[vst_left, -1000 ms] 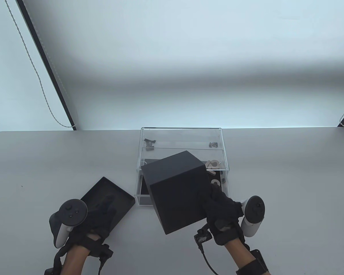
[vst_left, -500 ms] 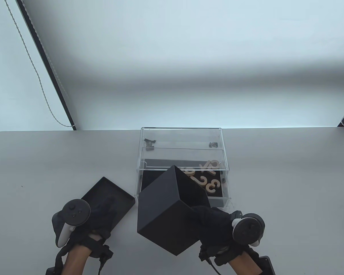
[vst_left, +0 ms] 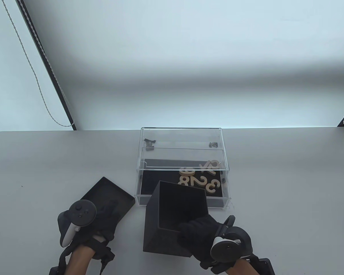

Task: Pour number blocks into a drawer

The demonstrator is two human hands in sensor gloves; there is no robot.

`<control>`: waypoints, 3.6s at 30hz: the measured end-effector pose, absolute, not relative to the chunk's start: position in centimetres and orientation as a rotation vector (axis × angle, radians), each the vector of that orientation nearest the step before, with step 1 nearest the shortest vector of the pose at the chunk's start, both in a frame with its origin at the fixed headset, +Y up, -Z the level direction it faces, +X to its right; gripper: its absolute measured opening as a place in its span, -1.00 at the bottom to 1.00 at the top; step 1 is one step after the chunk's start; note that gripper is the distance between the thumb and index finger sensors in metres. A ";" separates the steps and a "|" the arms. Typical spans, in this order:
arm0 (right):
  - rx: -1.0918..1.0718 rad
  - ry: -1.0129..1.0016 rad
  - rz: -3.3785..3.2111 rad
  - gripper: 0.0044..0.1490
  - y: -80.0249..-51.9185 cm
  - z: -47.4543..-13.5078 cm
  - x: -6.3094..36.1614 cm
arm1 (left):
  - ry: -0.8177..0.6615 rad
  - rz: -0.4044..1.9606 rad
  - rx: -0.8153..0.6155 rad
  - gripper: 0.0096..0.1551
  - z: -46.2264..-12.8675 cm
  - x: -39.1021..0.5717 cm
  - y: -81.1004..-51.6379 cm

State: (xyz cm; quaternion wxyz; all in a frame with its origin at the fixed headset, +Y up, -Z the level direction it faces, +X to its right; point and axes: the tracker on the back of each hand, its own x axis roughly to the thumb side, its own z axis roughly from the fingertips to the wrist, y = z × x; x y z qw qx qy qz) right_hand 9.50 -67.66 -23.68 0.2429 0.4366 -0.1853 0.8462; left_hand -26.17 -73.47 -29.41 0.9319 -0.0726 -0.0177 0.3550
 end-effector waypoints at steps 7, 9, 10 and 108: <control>1.281 -0.482 2.377 -0.37 -68.4 -23.2 8.2 | -0.029 0.639 -0.173 -0.24 -29.6 -25.8 -74.2; 1.304 -0.482 2.385 -0.37 -68.5 -23.1 8.0 | -0.026 0.611 -0.181 -0.24 -29.7 -25.7 -74.4; 1.309 -0.486 2.393 -0.37 -68.5 -23.0 7.9 | -0.025 0.597 -0.185 -0.24 -29.7 -25.6 -74.5; 0.986 -0.307 2.246 0.27 -69.0 -25.2 11.4 | -0.357 2.052 -0.086 -0.43 -27.8 -22.1 -70.1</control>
